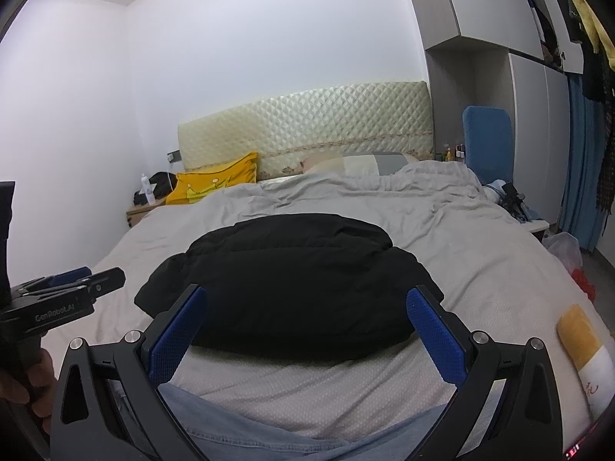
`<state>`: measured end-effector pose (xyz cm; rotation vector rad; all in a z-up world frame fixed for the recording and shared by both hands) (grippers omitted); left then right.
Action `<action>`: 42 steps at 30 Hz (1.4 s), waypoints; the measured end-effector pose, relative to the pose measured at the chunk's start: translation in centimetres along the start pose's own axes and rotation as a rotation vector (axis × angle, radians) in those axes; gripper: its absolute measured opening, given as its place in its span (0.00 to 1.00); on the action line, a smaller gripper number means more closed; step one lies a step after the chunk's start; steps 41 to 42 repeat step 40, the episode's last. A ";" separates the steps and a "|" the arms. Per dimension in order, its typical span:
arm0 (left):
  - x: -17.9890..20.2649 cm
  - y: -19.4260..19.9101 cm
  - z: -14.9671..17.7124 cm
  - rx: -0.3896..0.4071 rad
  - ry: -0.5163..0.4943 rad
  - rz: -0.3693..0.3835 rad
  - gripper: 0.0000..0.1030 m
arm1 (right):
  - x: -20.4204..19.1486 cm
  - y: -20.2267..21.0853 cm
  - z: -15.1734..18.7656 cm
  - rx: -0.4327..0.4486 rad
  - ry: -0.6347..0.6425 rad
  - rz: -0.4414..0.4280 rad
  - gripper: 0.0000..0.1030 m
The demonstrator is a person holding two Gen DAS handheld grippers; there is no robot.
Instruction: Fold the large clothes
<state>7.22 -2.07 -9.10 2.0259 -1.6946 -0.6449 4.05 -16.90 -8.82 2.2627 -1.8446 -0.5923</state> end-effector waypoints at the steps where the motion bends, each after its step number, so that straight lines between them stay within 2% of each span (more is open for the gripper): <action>1: 0.0 0.0 0.0 0.001 -0.006 -0.002 0.70 | 0.0 0.0 0.0 -0.001 0.001 0.000 1.00; 42: 0.2 0.1 0.1 0.002 -0.006 0.021 0.70 | 0.1 0.1 -0.1 -0.002 -0.006 0.002 1.00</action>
Point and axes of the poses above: each gripper's, at about its wrist camera, not at the fingertips, and y roughly against the way its jaws point, x to its right, z to its underside, the point moved 8 cm from there along -y, roughly the way its jaws point, and after that the axes turned 10 degrees about -z, right-handed, at the moved point
